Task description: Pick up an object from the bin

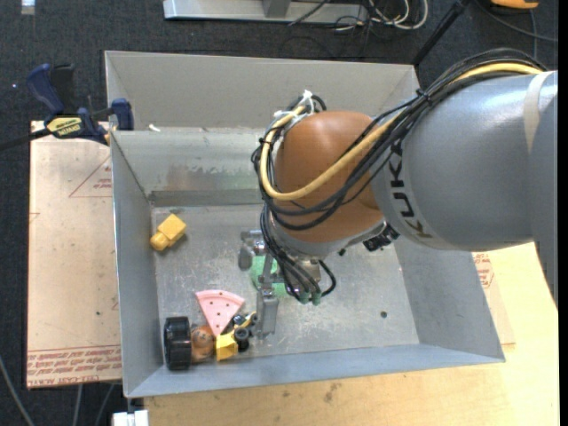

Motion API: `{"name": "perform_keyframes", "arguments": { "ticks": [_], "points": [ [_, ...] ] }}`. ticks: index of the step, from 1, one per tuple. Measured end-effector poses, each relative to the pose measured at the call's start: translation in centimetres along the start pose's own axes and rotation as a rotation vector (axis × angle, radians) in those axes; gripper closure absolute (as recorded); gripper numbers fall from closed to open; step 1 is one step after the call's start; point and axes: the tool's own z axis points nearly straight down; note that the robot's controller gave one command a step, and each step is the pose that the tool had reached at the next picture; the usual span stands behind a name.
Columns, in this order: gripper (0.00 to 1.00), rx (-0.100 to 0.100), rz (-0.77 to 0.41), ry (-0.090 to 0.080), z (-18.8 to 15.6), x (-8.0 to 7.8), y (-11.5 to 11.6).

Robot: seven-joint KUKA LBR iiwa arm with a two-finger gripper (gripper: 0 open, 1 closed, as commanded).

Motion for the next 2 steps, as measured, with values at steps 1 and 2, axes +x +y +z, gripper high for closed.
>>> {"name": "perform_keyframes", "arguments": {
  "ticks": [1, 2],
  "points": [
    [0.0, -0.001, 0.004, -0.008, -0.4, -0.2, -0.1],
    [0.0, -0.002, -0.064, -0.014, 3.5, -0.4, 0.0]
  ]
}}
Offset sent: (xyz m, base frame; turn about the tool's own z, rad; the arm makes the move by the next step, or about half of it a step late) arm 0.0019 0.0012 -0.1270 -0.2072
